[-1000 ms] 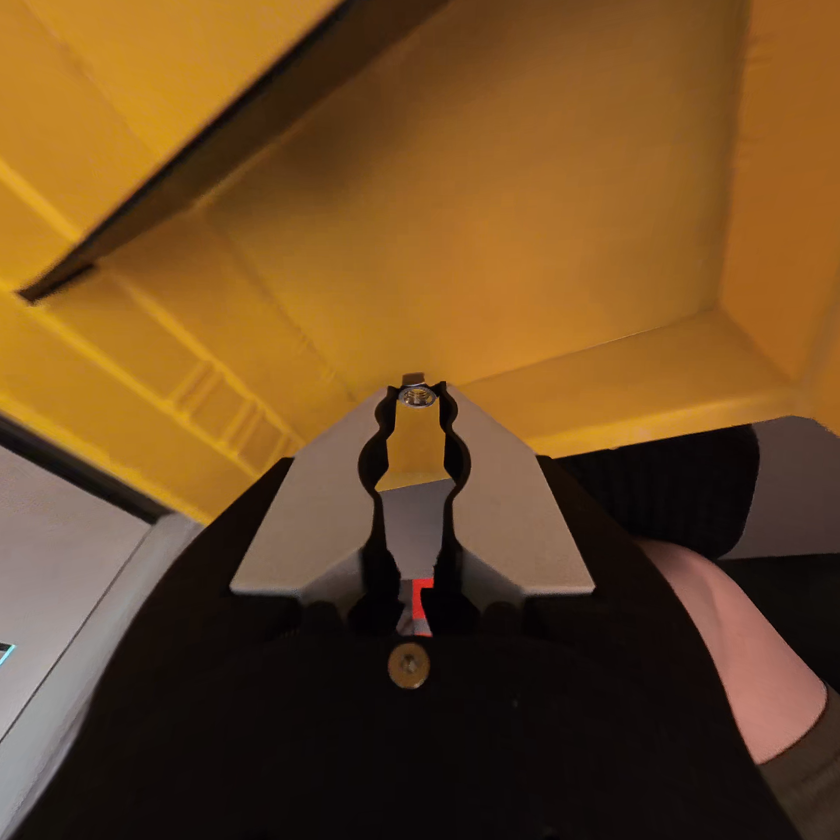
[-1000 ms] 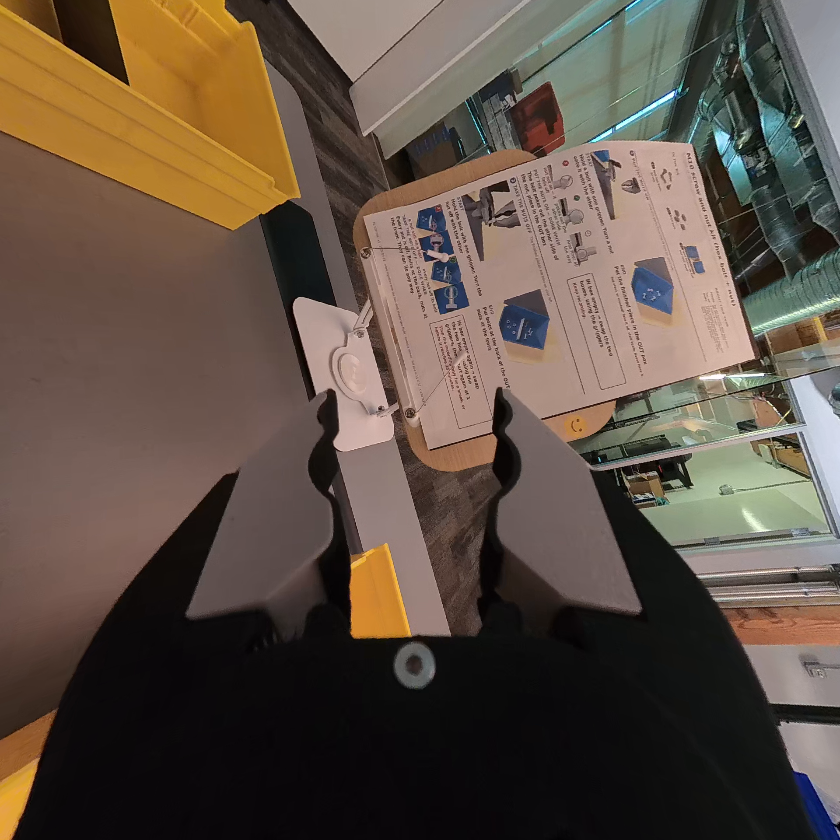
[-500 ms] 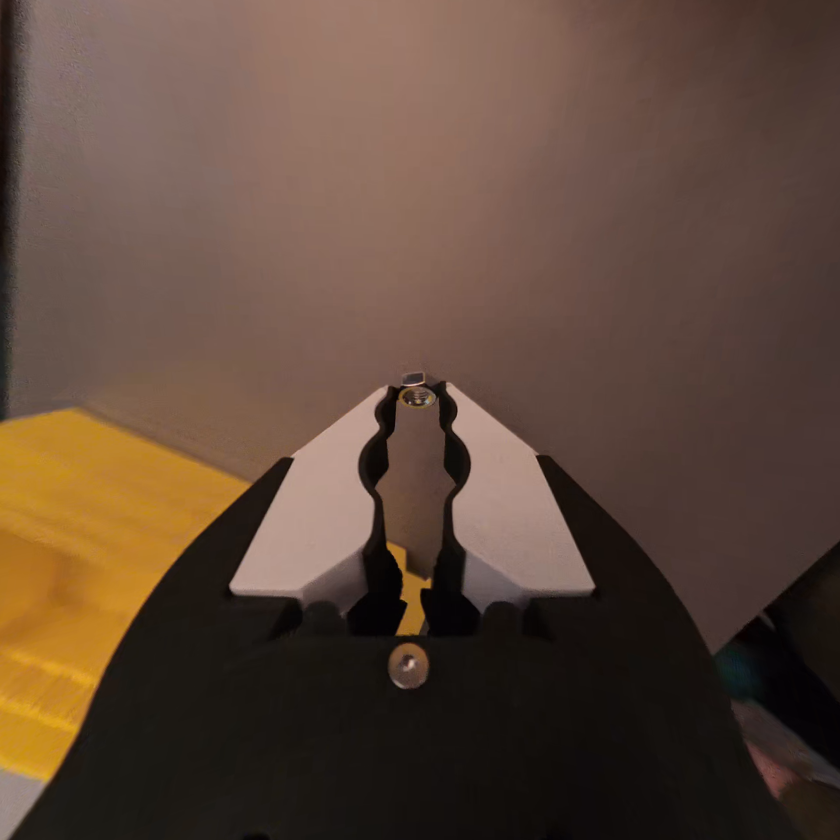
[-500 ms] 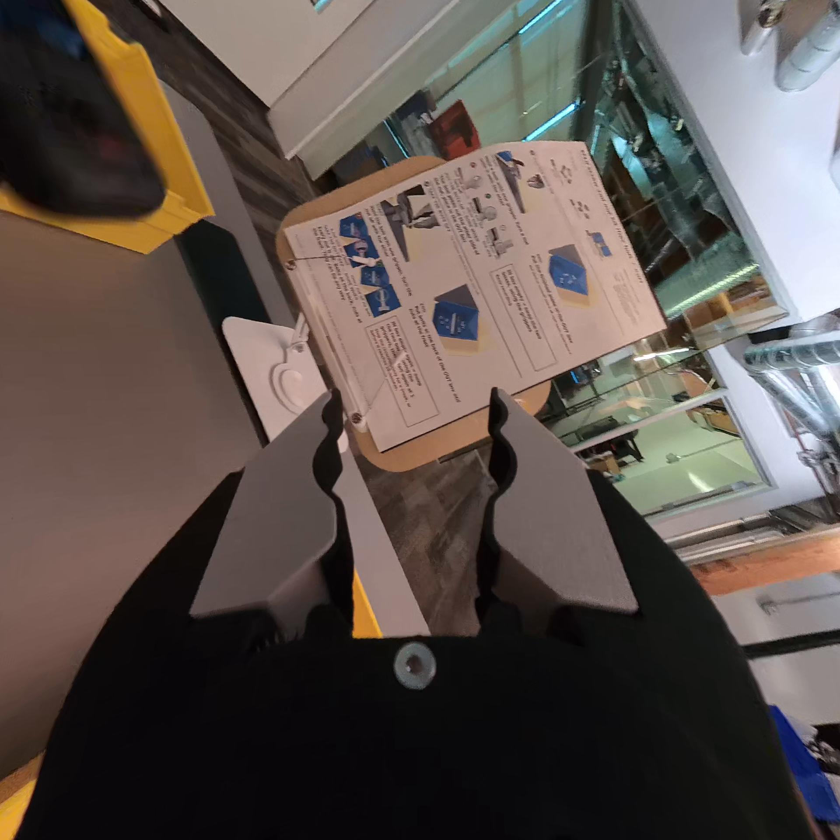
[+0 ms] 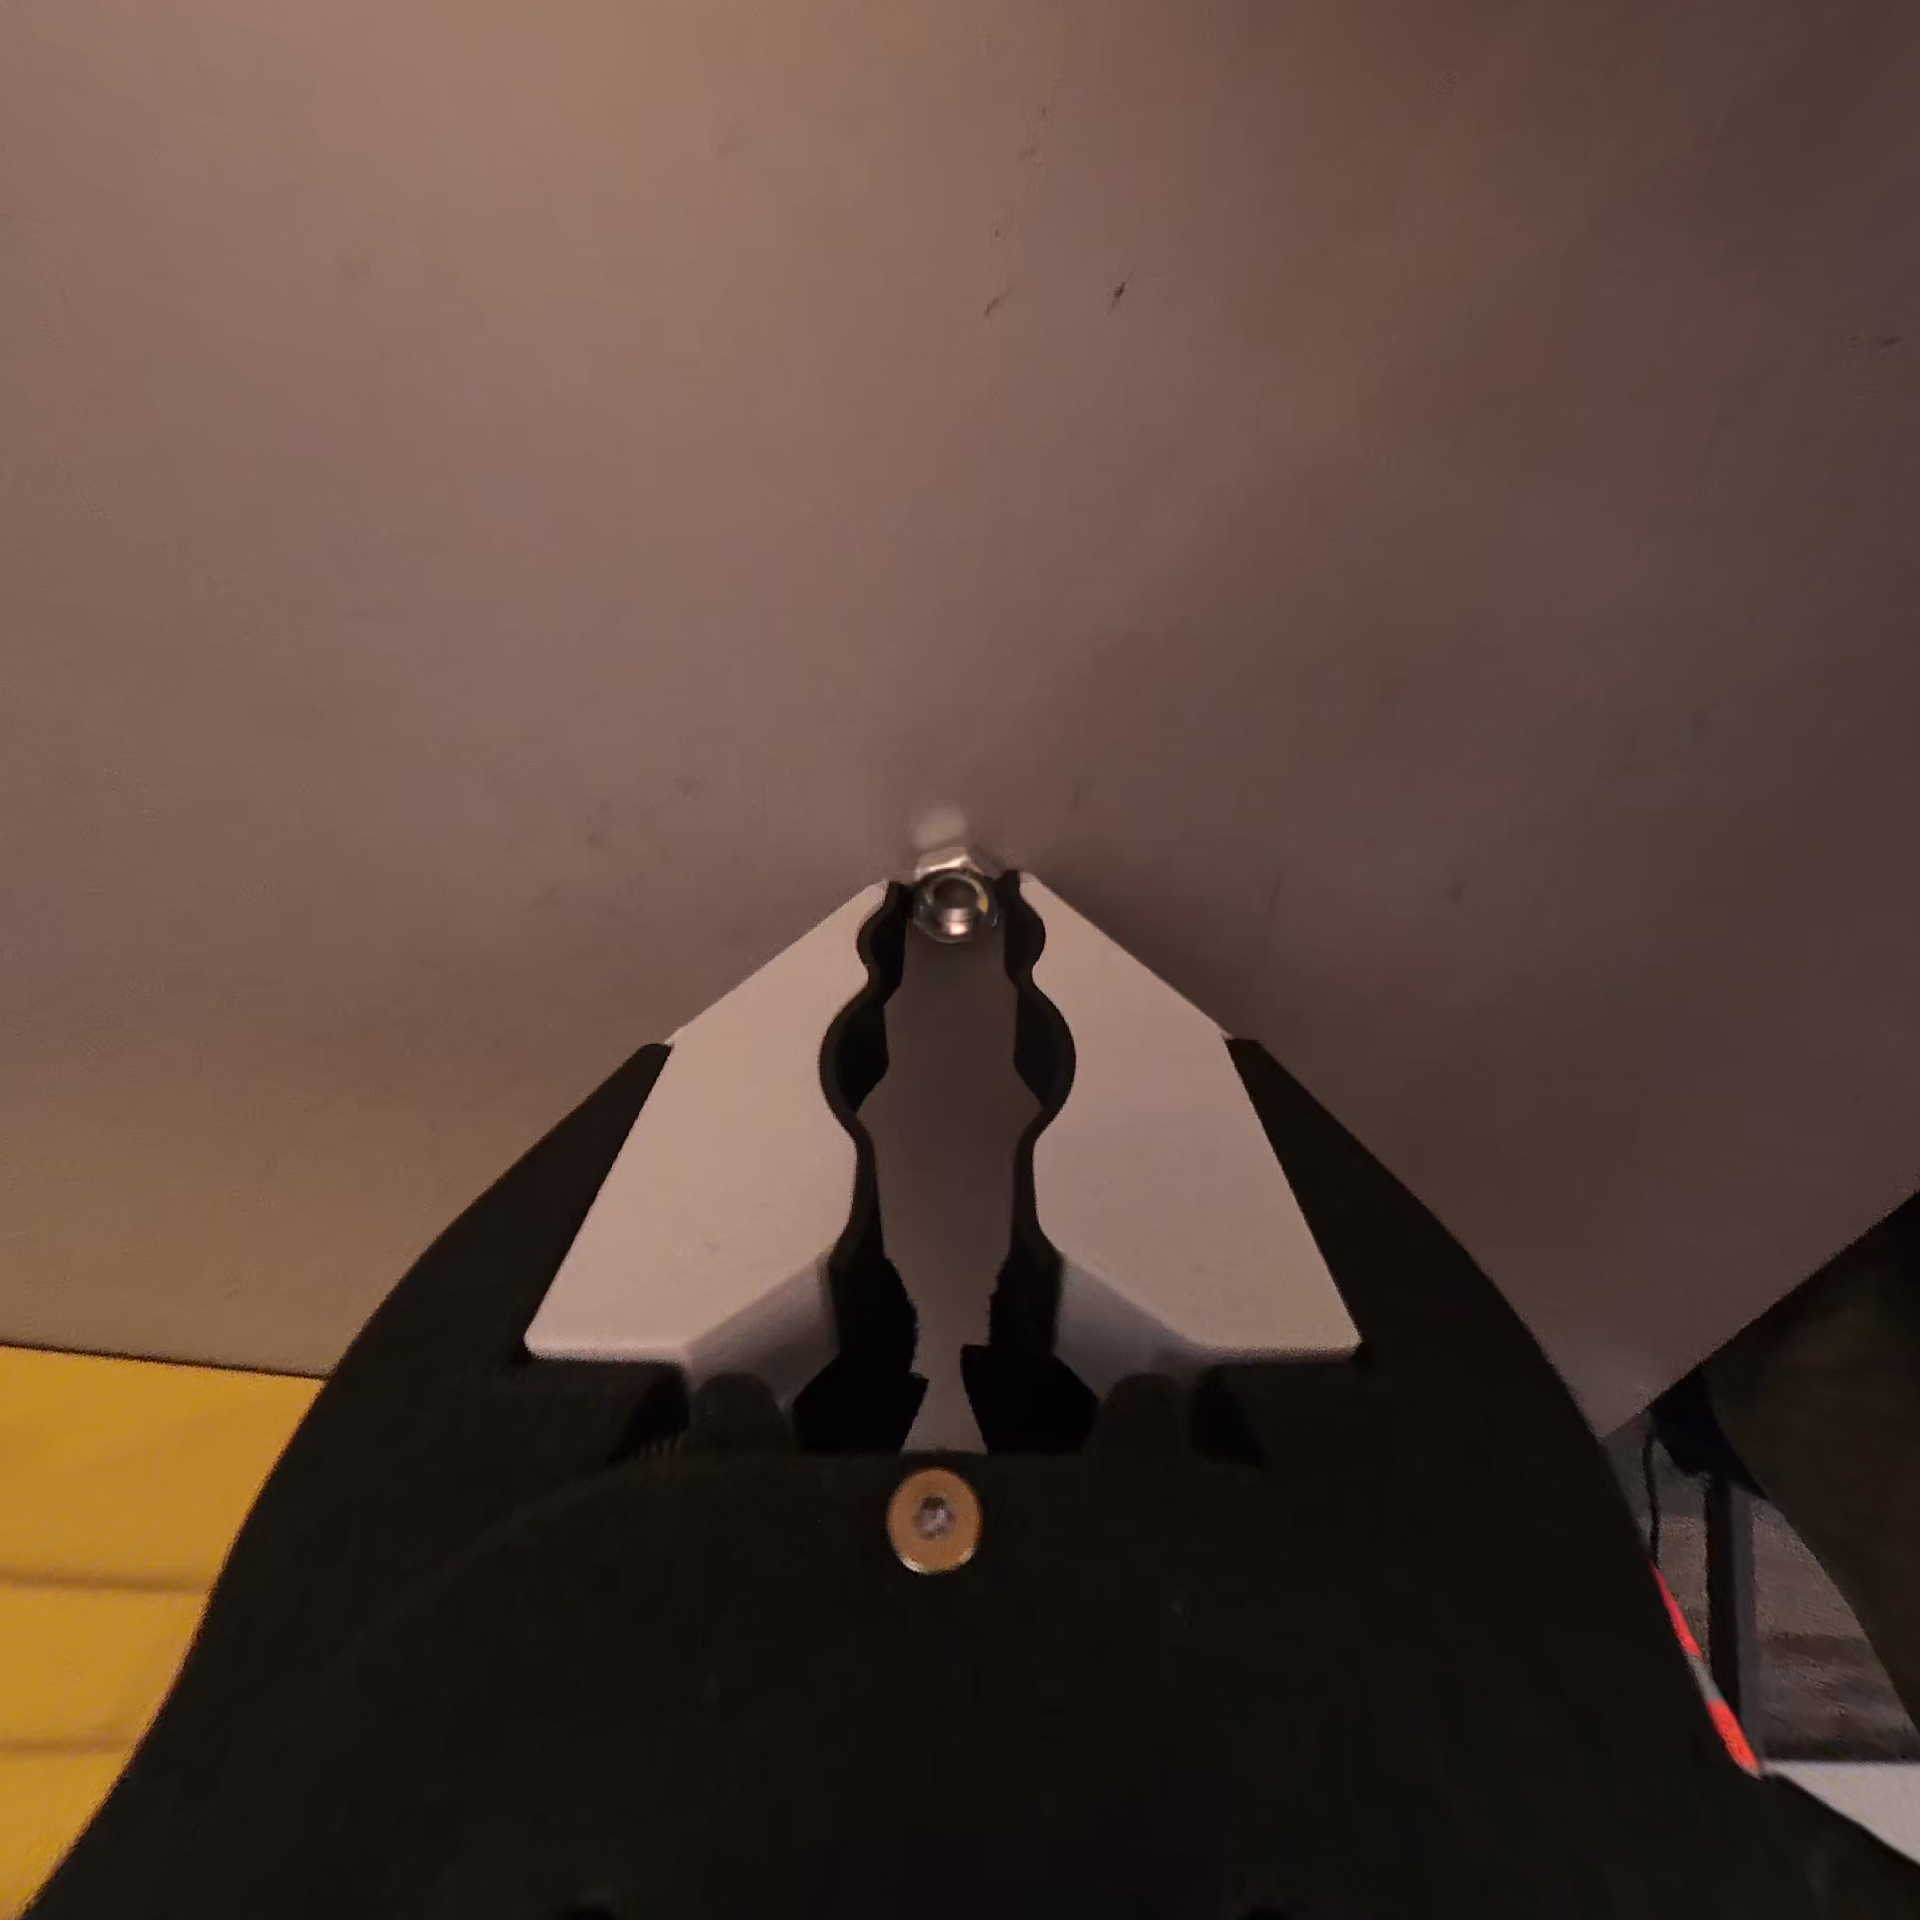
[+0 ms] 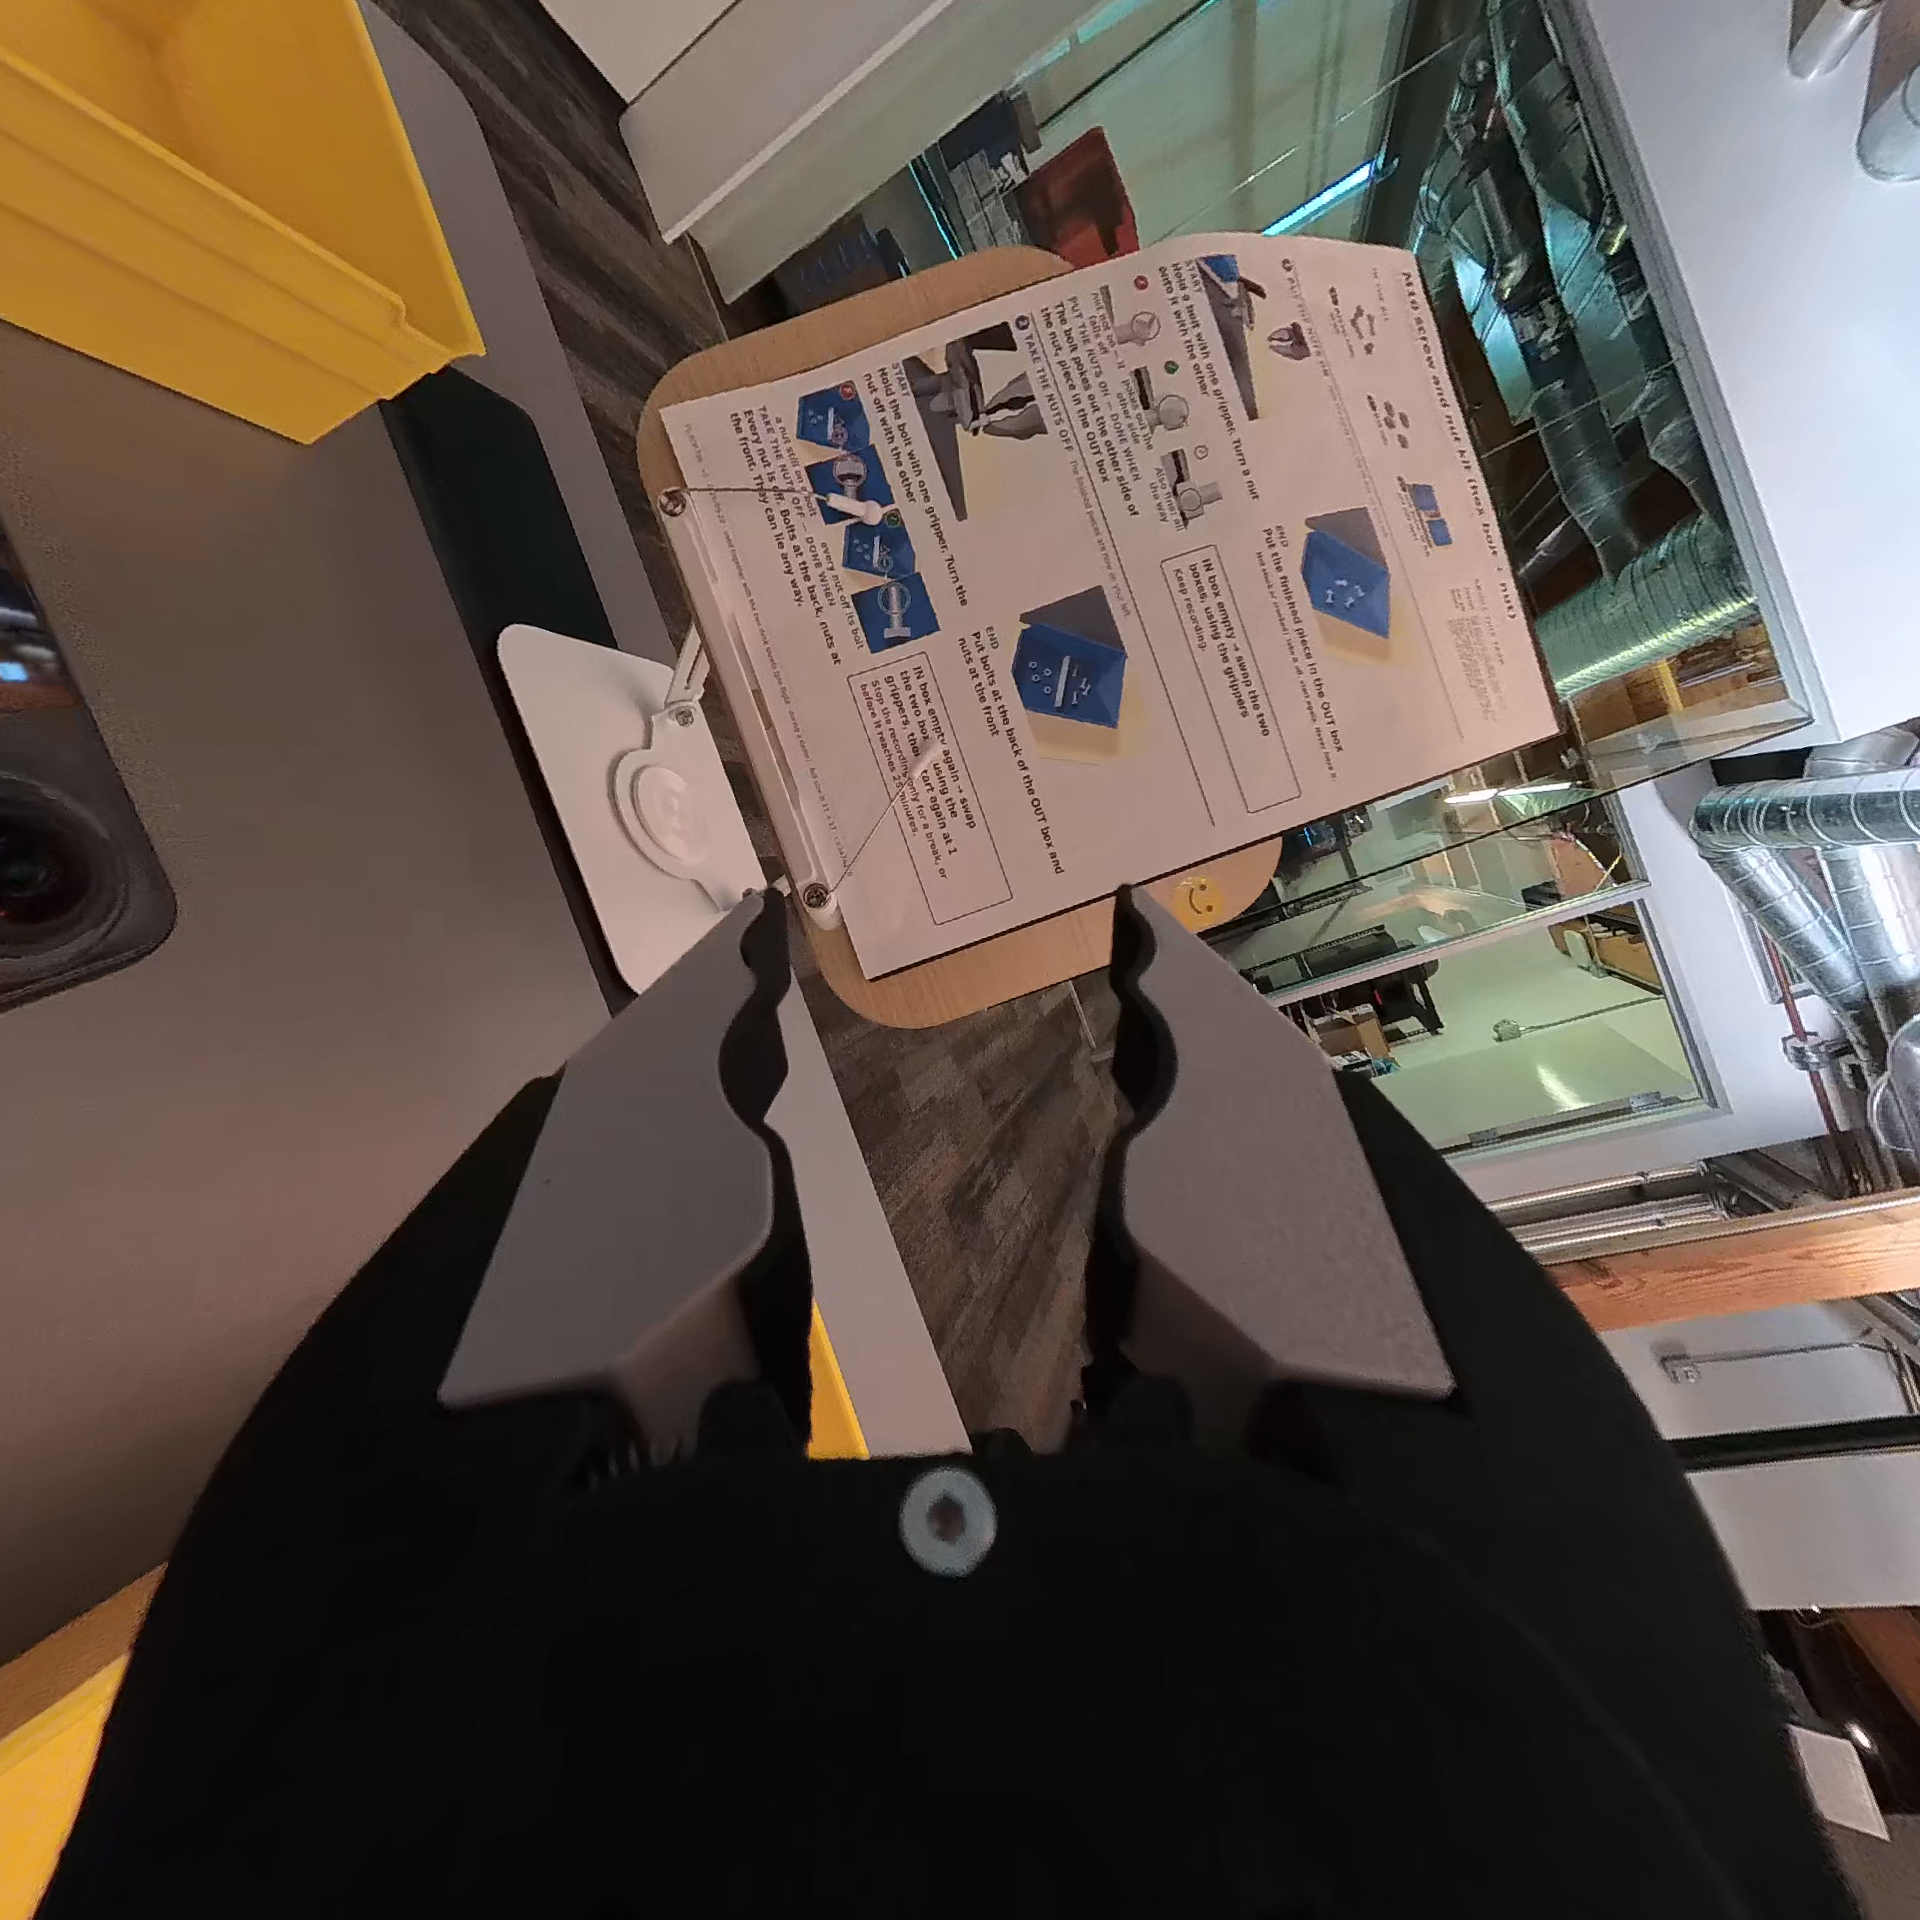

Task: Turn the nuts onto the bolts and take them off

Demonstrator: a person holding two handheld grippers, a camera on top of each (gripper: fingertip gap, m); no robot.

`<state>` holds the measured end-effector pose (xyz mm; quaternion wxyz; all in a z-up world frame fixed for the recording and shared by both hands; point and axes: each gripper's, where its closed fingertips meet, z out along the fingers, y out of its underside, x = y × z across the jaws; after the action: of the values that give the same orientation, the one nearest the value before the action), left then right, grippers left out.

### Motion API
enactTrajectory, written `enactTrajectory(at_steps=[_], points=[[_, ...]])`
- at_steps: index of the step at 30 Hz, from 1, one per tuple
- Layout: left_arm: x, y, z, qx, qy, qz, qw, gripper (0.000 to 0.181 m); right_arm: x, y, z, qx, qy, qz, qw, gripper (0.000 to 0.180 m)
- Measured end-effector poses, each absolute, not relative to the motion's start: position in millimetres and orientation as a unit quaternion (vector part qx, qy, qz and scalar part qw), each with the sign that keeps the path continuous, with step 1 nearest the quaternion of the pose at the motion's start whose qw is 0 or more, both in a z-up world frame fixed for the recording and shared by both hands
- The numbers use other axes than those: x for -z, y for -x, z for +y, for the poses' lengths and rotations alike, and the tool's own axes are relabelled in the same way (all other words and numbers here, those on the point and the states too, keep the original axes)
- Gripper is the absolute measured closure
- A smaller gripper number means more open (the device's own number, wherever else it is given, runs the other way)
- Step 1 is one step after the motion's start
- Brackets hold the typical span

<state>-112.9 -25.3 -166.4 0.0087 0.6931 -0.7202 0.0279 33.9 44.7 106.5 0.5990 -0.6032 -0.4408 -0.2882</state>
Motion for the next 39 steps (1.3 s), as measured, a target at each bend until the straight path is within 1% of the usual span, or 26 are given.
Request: enactTrajectory(at_steps=[5, 6, 7, 8, 9, 11, 13, 16, 18, 21, 23, 26, 31, 33, 35, 37, 39], points=[[167, 110, -29, -0.028, -0.684, -0.729, 0.001, 0.163, -102, -37, 47, 0.291, 0.611, -0.441, 0.589, 0.118], [167, 109, -28, -0.027, -0.683, -0.73, -0.001, 0.157, -102, -38, 47, 0.292, 0.612, -0.441, 0.588, 0.118], [166, 108, -28, -0.027, -0.683, -0.73, -0.004, 0.143, -102, -38, 47, 0.294, 0.611, -0.442, 0.588, 0.118], [166, 108, -28, -0.029, -0.683, -0.73, -0.005, 0.132, -102, -38, 46, 0.296, 0.61, -0.442, 0.588, 0.118], [164, 108, -28, -0.033, -0.682, -0.73, -0.005, 0.127, -103, -38, 45, 0.297, 0.609, -0.442, 0.588, 0.118], [155, 107, -28, -0.052, -0.68, -0.731, -0.012, 0.126, -107, -39, 43, 0.298, 0.606, -0.438, 0.593, 0.118], [136, 108, -22, -0.078, -0.682, -0.726, -0.032, 0.129, -112, -41, 41, 0.295, 0.602, -0.433, 0.603, 0.118], [89, 117, 9, -0.123, -0.704, -0.691, -0.109, 0.136, -119, -43, 38, 0.294, 0.597, -0.424, 0.614, 0.118], [50, 135, 53, -0.127, -0.725, -0.646, -0.202, 0.137, -119, -45, 37, 0.295, 0.596, -0.422, 0.616, 0.118], [3, 189, 132, -0.091, -0.76, -0.548, -0.338, 0.14, -115, -47, 40, 0.294, 0.601, -0.423, 0.611, 0.118], [-13, 223, 169, -0.088, -0.774, -0.488, -0.393, 0.142, -110, -47, 44, 0.293, 0.605, -0.427, 0.605, 0.118], [-18, 252, 204, -0.102, -0.77, -0.44, -0.45, 0.145, -99, -49, 49, 0.293, 0.613, -0.435, 0.591, 0.118], [-12, 274, 220, -0.103, -0.761, -0.428, -0.477, 0.145, -94, -65, 54, 0.3, 0.626, -0.423, 0.582, 0.118], [8, 281, 214, -0.107, -0.768, -0.455, -0.439, 0.15, -94, -68, 54, 0.291, 0.627, -0.419, 0.589, 0.118], [34, 303, 221, -0.058, -0.79, -0.462, -0.399, 0.15, -91, -70, 56, 0.28, 0.632, -0.417, 0.591, 0.118], [50, 322, 232, -0.027, -0.807, -0.45, -0.381, 0.151, -86, -74, 60, 0.282, 0.637, -0.419, 0.583, 0.118], [58, 330, 237, -0.038, -0.82, -0.434, -0.371, 0.151, -81, -76, 63, 0.286, 0.641, -0.422, 0.574, 0.118]])
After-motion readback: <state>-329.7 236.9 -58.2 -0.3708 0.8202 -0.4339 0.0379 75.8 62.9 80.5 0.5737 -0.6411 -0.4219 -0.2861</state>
